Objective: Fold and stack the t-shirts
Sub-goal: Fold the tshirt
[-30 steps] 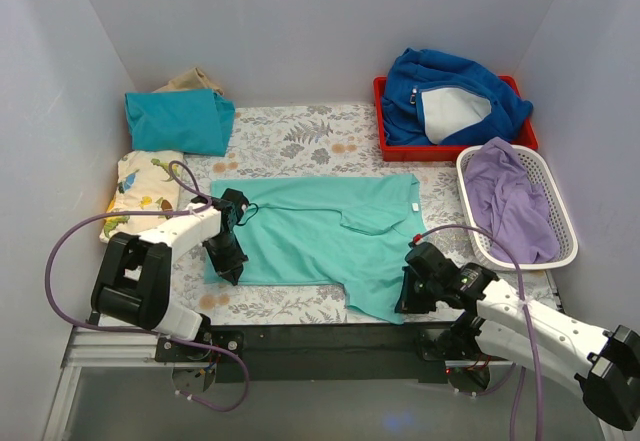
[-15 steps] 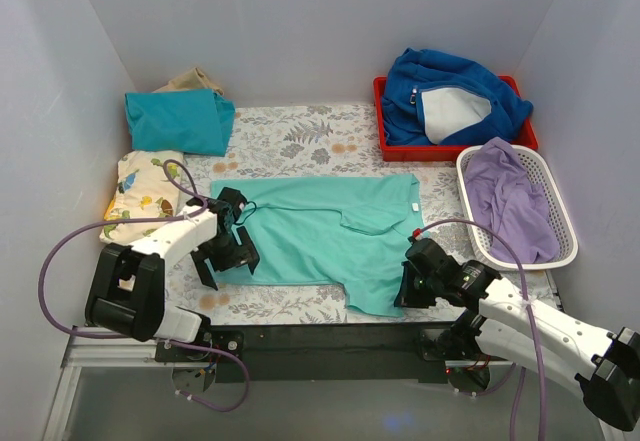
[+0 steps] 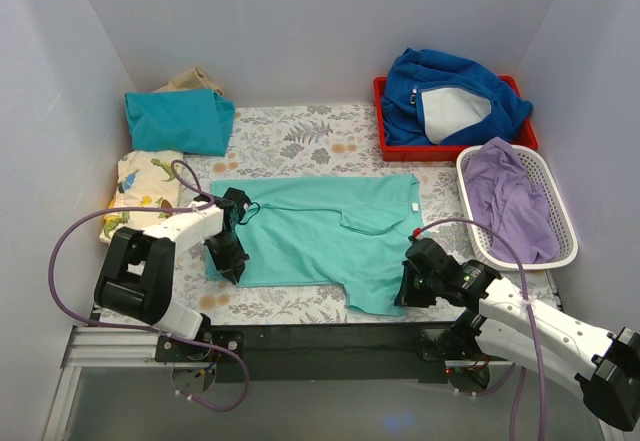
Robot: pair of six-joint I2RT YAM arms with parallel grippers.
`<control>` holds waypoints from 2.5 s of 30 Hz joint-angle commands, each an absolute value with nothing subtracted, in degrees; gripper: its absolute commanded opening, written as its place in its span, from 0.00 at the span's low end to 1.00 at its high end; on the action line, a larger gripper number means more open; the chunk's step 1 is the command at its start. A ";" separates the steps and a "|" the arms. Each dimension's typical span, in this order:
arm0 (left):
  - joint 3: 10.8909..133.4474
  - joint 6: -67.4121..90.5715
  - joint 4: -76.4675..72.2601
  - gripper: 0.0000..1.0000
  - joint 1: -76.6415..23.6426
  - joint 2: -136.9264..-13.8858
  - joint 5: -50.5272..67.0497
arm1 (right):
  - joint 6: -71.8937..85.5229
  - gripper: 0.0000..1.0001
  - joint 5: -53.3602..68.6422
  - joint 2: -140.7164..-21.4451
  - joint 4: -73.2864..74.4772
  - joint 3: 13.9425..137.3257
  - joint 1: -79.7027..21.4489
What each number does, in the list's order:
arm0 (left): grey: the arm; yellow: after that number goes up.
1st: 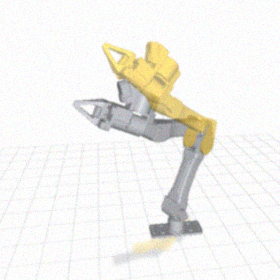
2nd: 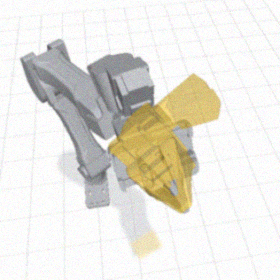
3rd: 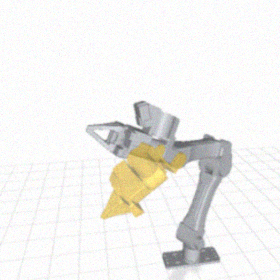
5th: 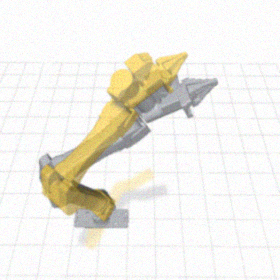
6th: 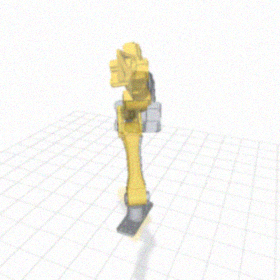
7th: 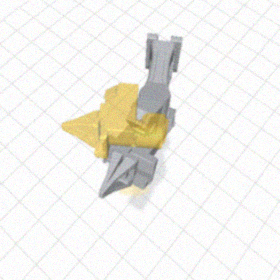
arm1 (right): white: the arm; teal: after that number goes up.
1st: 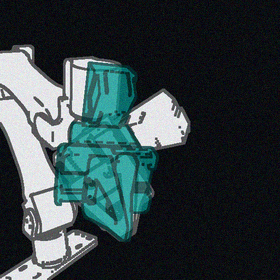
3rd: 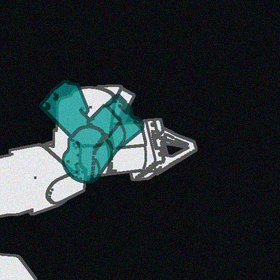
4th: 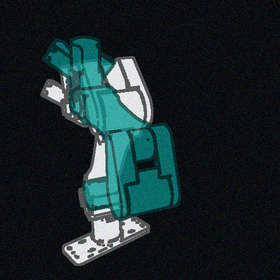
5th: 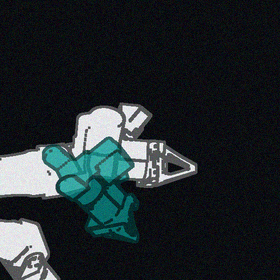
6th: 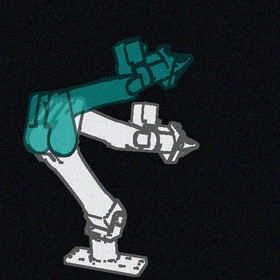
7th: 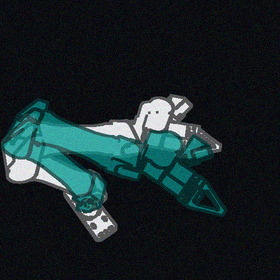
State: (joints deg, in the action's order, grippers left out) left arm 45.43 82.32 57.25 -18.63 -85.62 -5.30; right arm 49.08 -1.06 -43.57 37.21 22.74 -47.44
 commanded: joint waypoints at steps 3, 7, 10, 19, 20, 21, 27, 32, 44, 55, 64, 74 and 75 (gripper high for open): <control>46.49 82.18 57.39 0.00 -18.72 -84.73 -5.98 | 48.60 0.01 -2.90 -42.80 38.14 24.78 -47.90; 46.49 81.91 57.83 0.00 -18.81 -83.85 -5.63 | 48.08 0.01 -3.52 -42.80 38.58 26.10 -47.90; 46.93 81.21 58.80 0.00 -18.81 -82.53 -5.62 | 47.29 0.01 -3.95 -42.71 38.85 27.68 -47.81; 52.55 78.49 61.52 0.00 -18.81 -82.61 -5.71 | 43.69 0.01 -7.03 -44.82 40.25 33.39 -47.72; 52.91 78.05 61.26 0.00 -18.81 -82.97 -5.63 | 43.42 0.01 -7.81 -45.26 40.25 33.83 -47.72; 53.26 77.87 61.35 0.00 -18.81 -83.23 -5.63 | 42.46 0.01 -8.34 -45.61 40.34 34.79 -47.72; 56.95 77.26 61.44 0.00 -18.72 -85.60 -9.31 | 39.47 0.01 -14.41 -48.95 41.40 38.58 -47.29; 58.97 76.38 60.47 0.00 -18.46 -87.89 -10.28 | 36.04 0.01 -18.09 -52.11 41.40 41.31 -45.45; 64.33 73.22 58.80 0.00 -17.67 -92.72 -14.24 | 26.64 0.01 -18.29 -57.74 38.76 45.00 -36.93; 68.99 70.49 56.34 0.00 -17.67 -99.22 -17.05 | 20.04 0.01 -15.12 -64.59 32.96 46.93 -31.56; 73.47 68.64 53.96 0.00 -17.58 -104.85 -19.33 | 16.26 0.01 -12.57 -71.19 28.92 48.60 -27.95; 73.83 70.48 55.89 0.03 -17.40 -107.93 -20.92 | 15.12 0.01 -11.96 -75.76 26.89 50.19 -27.07; 73.31 70.66 56.16 0.03 -17.40 -106.97 -20.66 | 15.12 0.01 -11.87 -75.85 26.72 50.36 -27.16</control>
